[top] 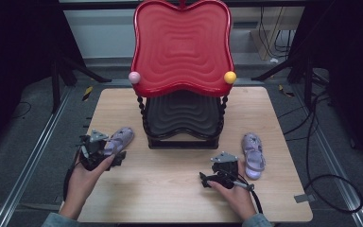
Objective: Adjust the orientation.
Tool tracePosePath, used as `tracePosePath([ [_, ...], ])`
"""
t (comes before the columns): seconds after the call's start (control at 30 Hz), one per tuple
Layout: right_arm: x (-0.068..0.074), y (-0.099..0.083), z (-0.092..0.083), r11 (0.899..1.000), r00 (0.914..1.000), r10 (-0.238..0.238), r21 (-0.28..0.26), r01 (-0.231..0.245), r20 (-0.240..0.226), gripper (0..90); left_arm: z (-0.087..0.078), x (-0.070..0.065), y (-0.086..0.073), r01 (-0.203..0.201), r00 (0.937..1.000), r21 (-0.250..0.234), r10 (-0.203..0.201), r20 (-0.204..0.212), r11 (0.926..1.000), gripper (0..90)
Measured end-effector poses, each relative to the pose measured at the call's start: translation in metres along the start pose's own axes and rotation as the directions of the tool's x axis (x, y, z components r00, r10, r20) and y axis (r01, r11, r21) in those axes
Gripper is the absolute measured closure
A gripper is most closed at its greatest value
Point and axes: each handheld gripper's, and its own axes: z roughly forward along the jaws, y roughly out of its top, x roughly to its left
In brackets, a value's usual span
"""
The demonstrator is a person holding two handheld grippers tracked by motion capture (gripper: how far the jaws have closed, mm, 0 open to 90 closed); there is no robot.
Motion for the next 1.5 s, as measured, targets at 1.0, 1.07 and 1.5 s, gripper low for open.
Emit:
tracePosePath([
  [1.0, 0.0, 0.0, 0.0, 1.0, 1.0, 0.006, -0.001, -0.006, -0.002, 1.3, 0.048, 0.076, 0.001, 0.026, 0.9995, 0.288, -0.02, -0.024, 0.9573, 54.1],
  [1.07, 0.0, 0.0, 0.0, 1.0, 1.0, 0.006, -0.001, -0.006, -0.002, 1.3, 0.053, 0.077, 0.001, 0.027, 0.9996, 0.308, -0.021, -0.021, 0.9512, 56.0],
  [1.5, 0.0, -0.001, -0.001, 1.0, 1.0, 0.003, 0.0, -0.003, -0.004, 1.3, 0.068, 0.082, 0.003, 0.014, 0.9995, 0.384, -0.024, 0.021, 0.9234, 68.1],
])
